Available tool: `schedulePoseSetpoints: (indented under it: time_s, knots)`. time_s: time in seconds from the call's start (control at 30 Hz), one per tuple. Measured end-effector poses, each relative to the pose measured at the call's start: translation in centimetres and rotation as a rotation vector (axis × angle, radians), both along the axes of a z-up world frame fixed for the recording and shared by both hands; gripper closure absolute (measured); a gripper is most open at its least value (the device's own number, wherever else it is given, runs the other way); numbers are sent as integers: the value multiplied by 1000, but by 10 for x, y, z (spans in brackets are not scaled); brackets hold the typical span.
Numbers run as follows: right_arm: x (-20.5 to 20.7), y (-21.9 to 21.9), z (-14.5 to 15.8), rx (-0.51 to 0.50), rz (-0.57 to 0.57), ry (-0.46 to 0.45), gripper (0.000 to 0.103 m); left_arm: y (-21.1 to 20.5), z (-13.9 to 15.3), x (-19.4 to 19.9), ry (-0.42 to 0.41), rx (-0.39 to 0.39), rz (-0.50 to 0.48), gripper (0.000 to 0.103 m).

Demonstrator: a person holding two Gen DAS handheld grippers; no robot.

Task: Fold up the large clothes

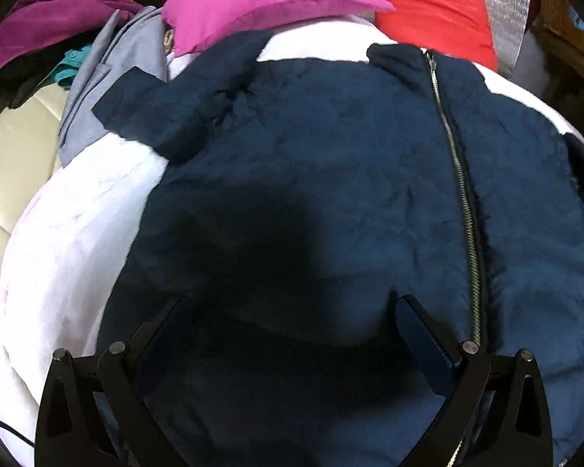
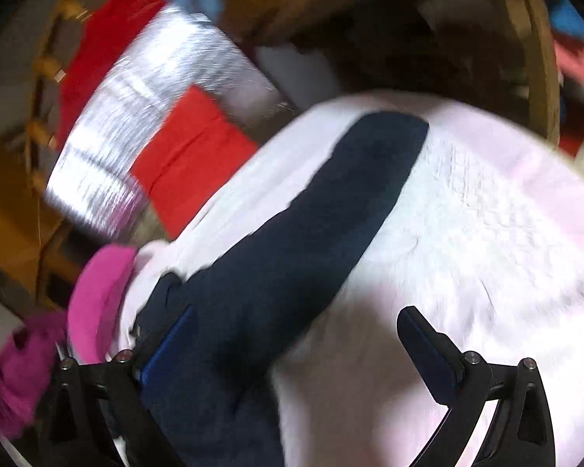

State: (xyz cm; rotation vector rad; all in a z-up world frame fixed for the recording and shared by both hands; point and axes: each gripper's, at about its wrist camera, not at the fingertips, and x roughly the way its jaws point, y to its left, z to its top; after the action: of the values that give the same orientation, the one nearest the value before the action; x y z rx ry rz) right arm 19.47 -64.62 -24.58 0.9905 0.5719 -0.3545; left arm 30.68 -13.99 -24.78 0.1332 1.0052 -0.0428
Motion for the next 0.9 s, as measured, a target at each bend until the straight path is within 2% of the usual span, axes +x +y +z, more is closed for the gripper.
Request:
schedulePoseSetpoints:
  time_s: [0.07, 0.13, 0.2, 0.27, 0.33, 0.4, 0.43, 0.5, 0.6, 0.67, 0.73, 0.8, 0.9]
  knots:
    - [15, -21, -23, 93, -2, -27, 12, -8, -1, 2, -31, 20, -32, 0]
    - [33, -37, -48, 185, -15, -11, 24, -17, -3, 3, -57, 65, -64, 0]
    - [46, -45, -62, 239, -22, -23, 32, -23, -5, 5, -66, 79, -87, 0]
    - [55, -47, -61, 228, -27, -40, 41, -27, -7, 9, -54, 83, -87, 0]
    - [66, -44, -65, 269, -9, -45, 72, -24, -9, 12, -34, 65, -77, 0]
    - [72, -35, -62, 255, -4, -50, 83, -21, -14, 11, -19, 32, -63, 0]
    - [75, -26, -52, 196, 4, -38, 86, -19, -15, 10, -11, 15, -61, 0]
    - [81, -15, -30, 120, 37, -51, 88, -15, -15, 7, 1, -5, -66, 0]
    - [85, 26, 22, 21, 134, -161, 88, -12, -13, 1, 25, -23, -69, 0]
    - [89, 72, 58, -37, 238, -229, 88, -9, -8, -1, 59, -36, -93, 0]
    - [92, 118, 78, -47, 336, -267, 89, 0, -1, -5, 68, -69, -95, 0]
    - [95, 160, 81, -43, 406, -274, 89, 12, 8, -10, 23, -87, -68, 0]
    - [103, 220, 66, -10, 506, -217, 85, 32, 28, -19, -90, -76, -21, 0]
